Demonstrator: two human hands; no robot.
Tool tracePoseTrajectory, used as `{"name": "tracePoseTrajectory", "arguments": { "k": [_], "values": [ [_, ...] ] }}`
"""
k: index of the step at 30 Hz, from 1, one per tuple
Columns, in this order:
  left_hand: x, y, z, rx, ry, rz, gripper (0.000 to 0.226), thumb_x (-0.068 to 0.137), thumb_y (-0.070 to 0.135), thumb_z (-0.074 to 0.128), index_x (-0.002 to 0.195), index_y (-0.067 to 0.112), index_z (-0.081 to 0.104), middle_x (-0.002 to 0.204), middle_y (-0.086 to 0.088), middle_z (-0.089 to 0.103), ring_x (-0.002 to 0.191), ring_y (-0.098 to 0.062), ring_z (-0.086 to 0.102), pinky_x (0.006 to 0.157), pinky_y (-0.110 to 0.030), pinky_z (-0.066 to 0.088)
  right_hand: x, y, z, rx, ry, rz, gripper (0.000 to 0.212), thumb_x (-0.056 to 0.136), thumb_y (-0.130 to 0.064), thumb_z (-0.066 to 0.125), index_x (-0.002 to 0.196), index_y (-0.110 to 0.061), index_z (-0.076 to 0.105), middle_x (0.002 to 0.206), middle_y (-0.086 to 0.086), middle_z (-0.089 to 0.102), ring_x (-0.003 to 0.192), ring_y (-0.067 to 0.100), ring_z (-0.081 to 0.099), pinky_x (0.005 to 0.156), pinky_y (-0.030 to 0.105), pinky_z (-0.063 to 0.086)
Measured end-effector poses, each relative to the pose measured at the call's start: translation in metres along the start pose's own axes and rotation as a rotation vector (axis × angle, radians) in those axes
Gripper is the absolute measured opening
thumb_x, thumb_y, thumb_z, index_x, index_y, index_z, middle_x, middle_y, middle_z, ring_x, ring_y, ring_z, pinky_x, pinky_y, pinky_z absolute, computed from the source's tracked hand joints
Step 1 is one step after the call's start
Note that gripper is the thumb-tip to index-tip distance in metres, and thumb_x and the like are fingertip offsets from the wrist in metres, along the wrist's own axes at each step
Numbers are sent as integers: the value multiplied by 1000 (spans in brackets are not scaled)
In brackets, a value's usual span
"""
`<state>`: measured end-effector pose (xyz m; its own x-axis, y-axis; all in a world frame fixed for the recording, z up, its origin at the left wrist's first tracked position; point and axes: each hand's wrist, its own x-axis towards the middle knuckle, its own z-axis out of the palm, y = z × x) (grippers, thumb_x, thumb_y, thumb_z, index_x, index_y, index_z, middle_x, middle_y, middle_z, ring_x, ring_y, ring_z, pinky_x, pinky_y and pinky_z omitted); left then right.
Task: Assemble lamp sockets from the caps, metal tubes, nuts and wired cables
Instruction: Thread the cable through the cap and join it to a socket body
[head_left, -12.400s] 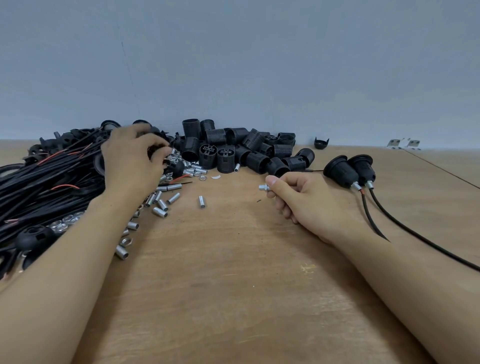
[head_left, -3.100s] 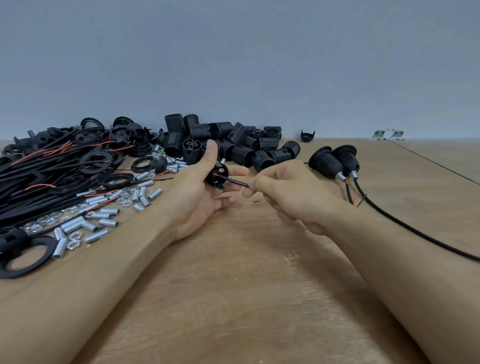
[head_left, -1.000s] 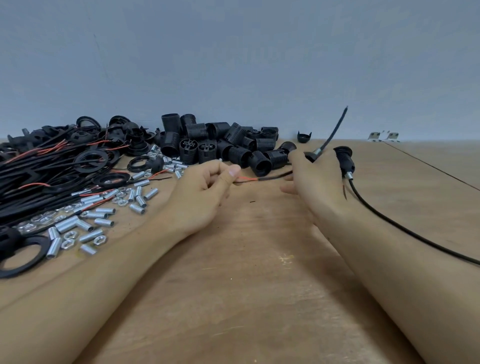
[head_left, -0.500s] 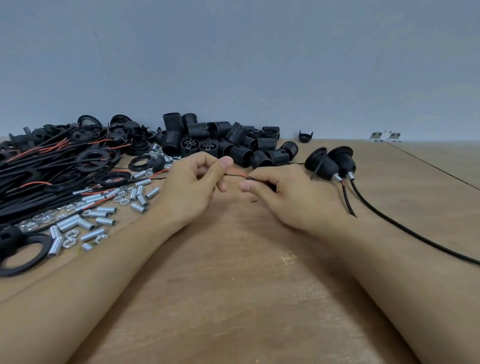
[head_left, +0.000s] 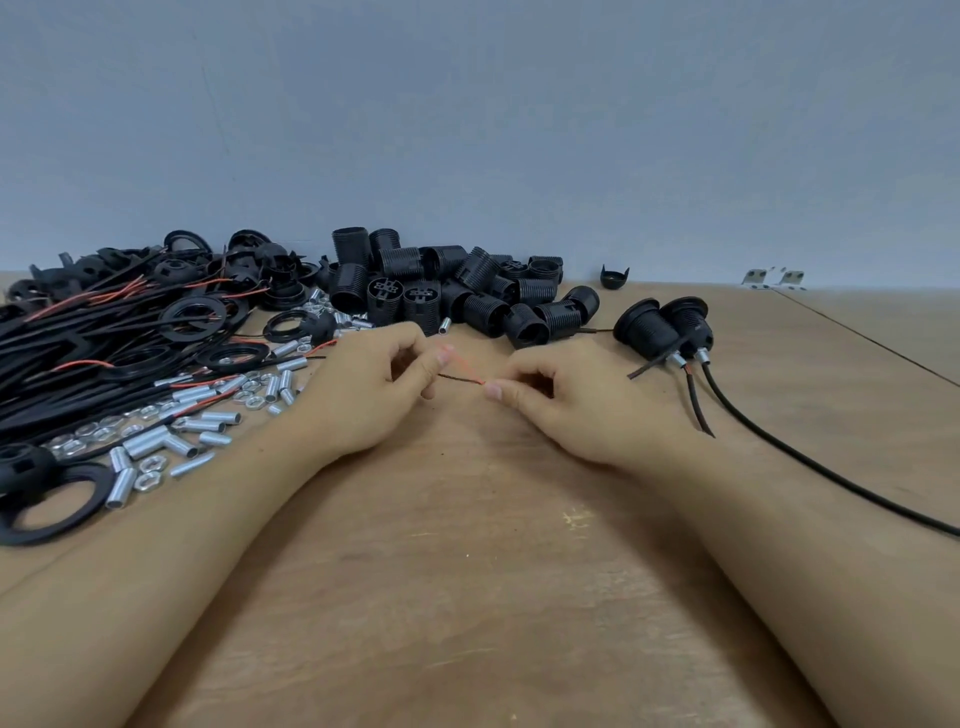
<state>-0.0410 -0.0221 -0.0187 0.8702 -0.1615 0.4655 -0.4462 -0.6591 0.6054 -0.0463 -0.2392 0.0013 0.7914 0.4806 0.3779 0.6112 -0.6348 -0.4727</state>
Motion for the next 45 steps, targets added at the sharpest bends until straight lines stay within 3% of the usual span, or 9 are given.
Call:
{"name": "tracePoseTrajectory", "arguments": {
  "k": [7, 11, 14, 18, 24, 27, 33, 40, 45],
  "values": [
    [5, -10, -14, 268, 198, -5, 18, 96, 38, 57, 91, 22, 66, 90, 10, 63, 90, -15, 49, 81, -32, 40, 6, -11, 2, 569, 359, 257, 11, 99, -21, 55, 93, -16, 63, 73, -2, 56, 46, 17, 64, 46, 25, 47],
    [6, -23, -21, 577, -25, -164, 42, 93, 52, 53, 124, 23, 58, 130, -4, 55, 126, -29, 37, 109, -46, 32, 7, -12, -2, 897, 279, 549, 4, 100, -11, 53, 103, -11, 56, 97, 11, 57, 61, 31, 73, 50, 31, 56],
    [5, -28, -18, 639, -133, -203, 55, 93, 60, 46, 135, 26, 51, 143, -1, 45, 135, -26, 28, 111, -49, 27, 6, -14, 0, 916, 200, 538, 12, 97, -4, 56, 108, -10, 57, 106, 12, 64, 57, 28, 71, 46, 29, 54],
    [9, -27, -20, 570, 16, -113, 49, 93, 51, 55, 134, 24, 54, 142, 0, 46, 134, -25, 28, 109, -48, 28, 7, -17, 2, 875, 166, 474, 16, 95, -1, 56, 106, -11, 61, 89, 7, 67, 40, 16, 52, 39, 25, 41],
    [22, -28, -6, 620, -73, 9, 73, 94, 54, 52, 155, 23, 26, 165, -1, 14, 148, -23, 11, 118, -47, 17, 6, -16, 0, 923, 139, 434, 20, 101, -16, 49, 105, -11, 67, 57, -4, 47, 36, 9, 31, 38, 20, 30],
    [28, -33, -4, 670, -75, -76, 83, 92, 62, 46, 158, 24, 13, 167, -3, 5, 151, -24, 5, 120, -47, 9, 6, -16, 0, 917, 122, 406, 21, 103, -19, 49, 104, -10, 68, 54, -5, 45, 36, 9, 30, 37, 20, 31],
    [33, -26, -15, 608, 233, -90, 63, 86, 41, 67, 140, 15, 46, 132, -12, 53, 120, -38, 42, 101, -50, 35, 7, -12, 2, 955, 113, 418, 21, 101, -19, 52, 101, -7, 69, 56, -3, 48, 38, 11, 31, 39, 22, 32],
    [31, -23, -15, 617, 83, -39, 44, 86, 50, 68, 122, 26, 62, 130, 5, 62, 128, -22, 44, 105, -44, 31, 7, -11, 1, 987, 142, 420, 17, 102, -19, 51, 111, -9, 63, 49, -2, 47, 34, 12, 34, 38, 23, 35],
    [28, -9, -4, 495, -103, 110, 54, 91, 34, 68, 140, 24, 49, 125, 0, 62, 119, -26, 49, 103, -44, 39, 6, -11, -1, 964, 156, 396, 20, 103, -21, 50, 113, -9, 62, 47, -4, 42, 34, 11, 31, 39, 23, 36]
  ]
}}
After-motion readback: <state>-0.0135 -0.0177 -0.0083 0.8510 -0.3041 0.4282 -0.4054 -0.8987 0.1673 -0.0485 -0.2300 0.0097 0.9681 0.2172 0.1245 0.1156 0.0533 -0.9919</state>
